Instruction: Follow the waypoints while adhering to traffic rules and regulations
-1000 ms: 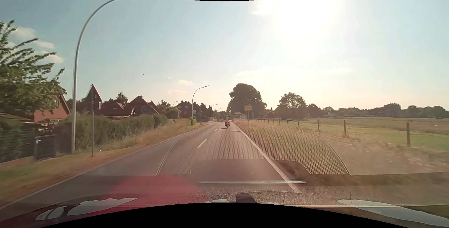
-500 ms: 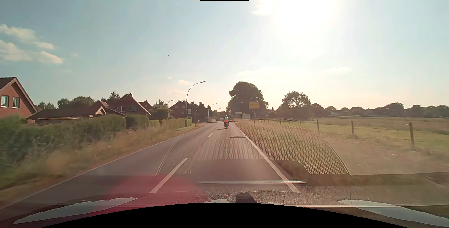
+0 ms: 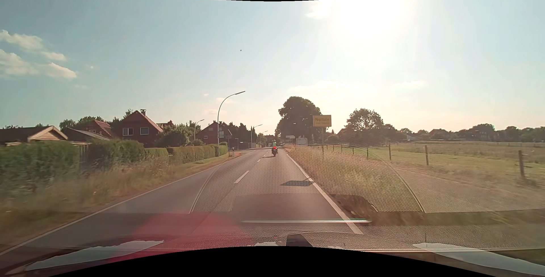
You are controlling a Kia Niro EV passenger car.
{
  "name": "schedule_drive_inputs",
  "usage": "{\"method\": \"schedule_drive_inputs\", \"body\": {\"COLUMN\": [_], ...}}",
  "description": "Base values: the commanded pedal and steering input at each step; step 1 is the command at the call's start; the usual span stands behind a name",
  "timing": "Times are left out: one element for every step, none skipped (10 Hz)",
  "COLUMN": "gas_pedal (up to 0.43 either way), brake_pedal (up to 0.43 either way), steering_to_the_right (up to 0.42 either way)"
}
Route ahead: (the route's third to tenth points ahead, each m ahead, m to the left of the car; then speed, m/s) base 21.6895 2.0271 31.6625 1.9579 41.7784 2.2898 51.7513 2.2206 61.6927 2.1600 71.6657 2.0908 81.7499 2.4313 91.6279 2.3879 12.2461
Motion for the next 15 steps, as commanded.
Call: {"method": "schedule_drive_inputs", "body": {"gas_pedal": [0.118, 0.118, 0.118, 0.130, 0.130, 0.130, 0.130, 0.130, 0.130, 0.130, 0.130, 0.130, 0.130, 0.130, 0.130], "brake_pedal": [0.000, 0.000, 0.000, 0.000, 0.000, 0.000, 0.000, 0.000, 0.000, 0.000, 0.000, 0.000, 0.000, 0.000, 0.000], "steering_to_the_right": [-0.005, -0.005, -0.005, -0.005, -0.005, -0.005, -0.005, -0.005, -0.005, -0.005, -0.005, -0.005, -0.005, -0.005, -0.005]}}
